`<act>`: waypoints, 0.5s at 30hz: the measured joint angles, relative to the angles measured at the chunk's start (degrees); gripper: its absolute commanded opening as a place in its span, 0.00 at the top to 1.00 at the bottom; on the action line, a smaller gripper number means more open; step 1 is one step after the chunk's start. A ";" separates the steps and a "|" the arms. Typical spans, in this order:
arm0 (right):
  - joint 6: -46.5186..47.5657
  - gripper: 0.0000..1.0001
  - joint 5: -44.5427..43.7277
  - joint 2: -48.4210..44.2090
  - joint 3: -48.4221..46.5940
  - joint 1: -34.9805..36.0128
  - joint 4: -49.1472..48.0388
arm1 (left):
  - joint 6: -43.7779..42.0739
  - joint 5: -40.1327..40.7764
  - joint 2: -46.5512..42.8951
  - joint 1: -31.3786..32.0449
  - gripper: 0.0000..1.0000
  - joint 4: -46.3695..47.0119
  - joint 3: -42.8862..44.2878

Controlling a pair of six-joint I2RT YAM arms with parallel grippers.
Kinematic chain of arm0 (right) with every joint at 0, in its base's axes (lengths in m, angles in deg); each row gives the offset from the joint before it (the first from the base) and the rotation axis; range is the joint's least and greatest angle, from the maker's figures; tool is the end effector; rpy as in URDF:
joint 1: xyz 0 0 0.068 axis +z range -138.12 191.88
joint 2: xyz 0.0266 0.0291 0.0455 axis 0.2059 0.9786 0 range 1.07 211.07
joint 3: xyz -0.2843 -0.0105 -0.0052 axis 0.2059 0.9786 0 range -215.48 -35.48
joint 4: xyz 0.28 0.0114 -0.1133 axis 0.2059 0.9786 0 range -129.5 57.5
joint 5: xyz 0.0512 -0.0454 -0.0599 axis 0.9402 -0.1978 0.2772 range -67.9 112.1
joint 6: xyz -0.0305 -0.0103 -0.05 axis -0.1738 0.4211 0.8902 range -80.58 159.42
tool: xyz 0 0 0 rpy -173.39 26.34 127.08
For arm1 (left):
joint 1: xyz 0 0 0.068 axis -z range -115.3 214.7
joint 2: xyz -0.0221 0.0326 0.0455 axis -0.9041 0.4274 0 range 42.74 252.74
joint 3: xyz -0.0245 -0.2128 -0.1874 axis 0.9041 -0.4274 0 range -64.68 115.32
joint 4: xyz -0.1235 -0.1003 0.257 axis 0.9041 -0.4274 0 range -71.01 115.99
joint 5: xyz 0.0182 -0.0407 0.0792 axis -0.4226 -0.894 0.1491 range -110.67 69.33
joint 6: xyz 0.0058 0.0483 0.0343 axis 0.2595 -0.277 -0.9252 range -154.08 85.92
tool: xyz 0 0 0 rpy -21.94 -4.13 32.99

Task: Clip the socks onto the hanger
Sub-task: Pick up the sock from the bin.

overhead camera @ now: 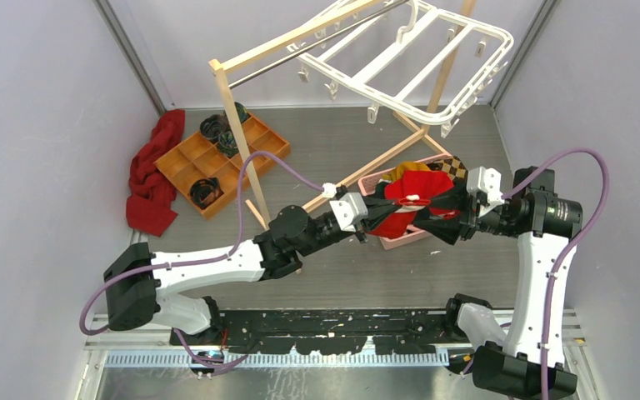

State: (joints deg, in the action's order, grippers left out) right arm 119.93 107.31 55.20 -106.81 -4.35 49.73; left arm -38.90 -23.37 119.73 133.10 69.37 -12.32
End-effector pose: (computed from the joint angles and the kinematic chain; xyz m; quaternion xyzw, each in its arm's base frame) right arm 0.1463 0.0027 0.4059 -0.4763 0.5594 0.3583 0.5761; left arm 0.1292 -0.3319 0.3547 0.3627 0.4560 -0.4397 0.6835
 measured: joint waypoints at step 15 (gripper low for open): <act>0.37 0.92 0.00 1.64 -4.74 0.07 0.44 | 5.60 0.09 2.10 0.00 1.00 5.81 0.02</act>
State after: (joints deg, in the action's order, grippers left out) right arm 120.30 107.31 56.84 -111.55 -4.28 50.17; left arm -33.30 -23.28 121.83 133.10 75.18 -12.30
